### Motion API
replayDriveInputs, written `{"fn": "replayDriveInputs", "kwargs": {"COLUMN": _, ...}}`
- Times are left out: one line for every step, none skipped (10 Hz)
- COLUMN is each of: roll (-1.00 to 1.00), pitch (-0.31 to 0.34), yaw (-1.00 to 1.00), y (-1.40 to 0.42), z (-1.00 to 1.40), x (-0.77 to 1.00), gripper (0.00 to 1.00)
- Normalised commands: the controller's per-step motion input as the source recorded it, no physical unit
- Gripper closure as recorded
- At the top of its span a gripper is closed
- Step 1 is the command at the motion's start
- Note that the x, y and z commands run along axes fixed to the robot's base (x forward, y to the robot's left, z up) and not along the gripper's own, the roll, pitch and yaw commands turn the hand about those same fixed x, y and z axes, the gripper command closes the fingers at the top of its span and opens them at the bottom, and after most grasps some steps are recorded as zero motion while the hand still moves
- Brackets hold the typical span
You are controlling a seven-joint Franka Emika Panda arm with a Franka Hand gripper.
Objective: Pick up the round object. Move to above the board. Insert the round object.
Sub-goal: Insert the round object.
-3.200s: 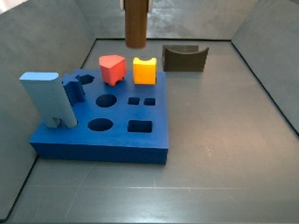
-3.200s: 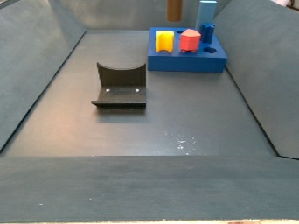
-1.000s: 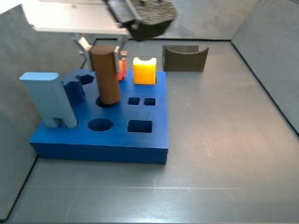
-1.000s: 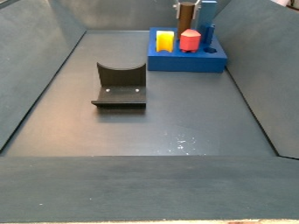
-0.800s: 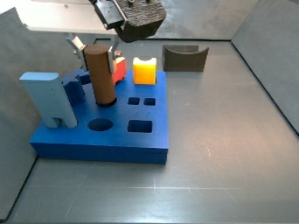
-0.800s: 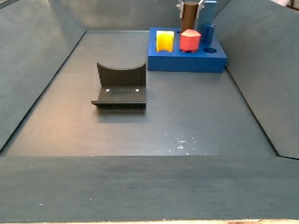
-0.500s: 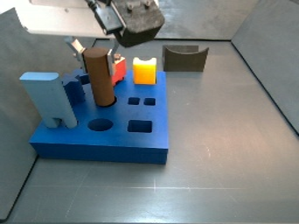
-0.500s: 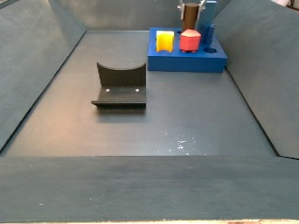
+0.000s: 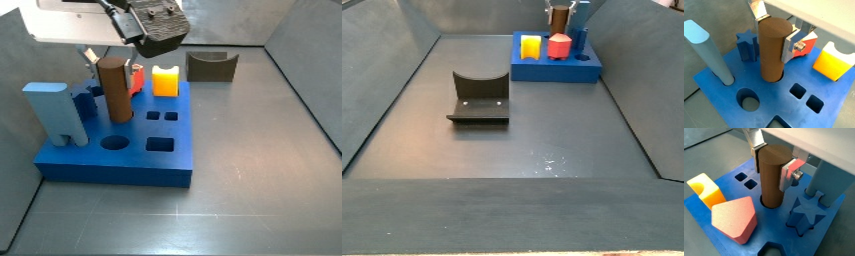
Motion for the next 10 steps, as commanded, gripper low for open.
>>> {"fn": "replayDriveInputs", "kwargs": {"roll": 0.14, "pitch": 0.000, "yaw": 0.00, "y": 0.11, "z": -0.28, "x": 0.16, "gripper": 1.00}}
{"fn": "replayDriveInputs", "kwargs": {"roll": 0.21, "pitch": 0.000, "yaw": -0.01, "y": 0.10, "z": -0.28, "x": 0.07, "gripper": 1.00}}
{"fn": "replayDriveInputs", "kwargs": {"roll": 0.10, "pitch": -0.229, "yaw": -0.01, "y": 0.00, "z": -0.52, "x": -0.03, "gripper": 1.00}}
{"fn": "replayDriveInputs", "kwargs": {"roll": 0.14, "pitch": -0.363, "yaw": 0.00, "y": -0.10, "z": -0.73, "x": -0.13, "gripper": 1.00}}
{"fn": "replayDriveInputs", "kwargs": {"roll": 0.17, "pitch": -0.360, "yaw": 0.00, "y": -0.13, "z": -0.69, "x": -0.13, "gripper": 1.00}}
{"fn": "replayDriveInputs", "kwargs": {"roll": 0.18, "pitch": -0.371, "yaw": 0.00, "y": -0.15, "z": -0.63, "x": -0.17, "gripper": 1.00}}
{"fn": "replayDriveInputs", "kwargs": {"roll": 0.00, "pitch": -0.460, "yaw": 0.00, "y": -0.16, "z": -0.39, "x": -0.22, "gripper": 1.00}}
{"fn": "replayDriveInputs", "kwargs": {"roll": -0.06, "pitch": -0.463, "yaw": 0.05, "y": 0.00, "z": -0.24, "x": -0.21, "gripper": 1.00}}
{"fn": "replayDriveInputs", "kwargs": {"roll": -0.10, "pitch": -0.343, "yaw": 0.02, "y": 0.00, "z": -0.18, "x": -0.12, "gripper": 1.00}}
{"fn": "replayDriveInputs", "kwargs": {"roll": 0.00, "pitch": -0.360, "yaw": 0.04, "y": -0.03, "z": -0.19, "x": -0.13, "gripper": 1.00}}
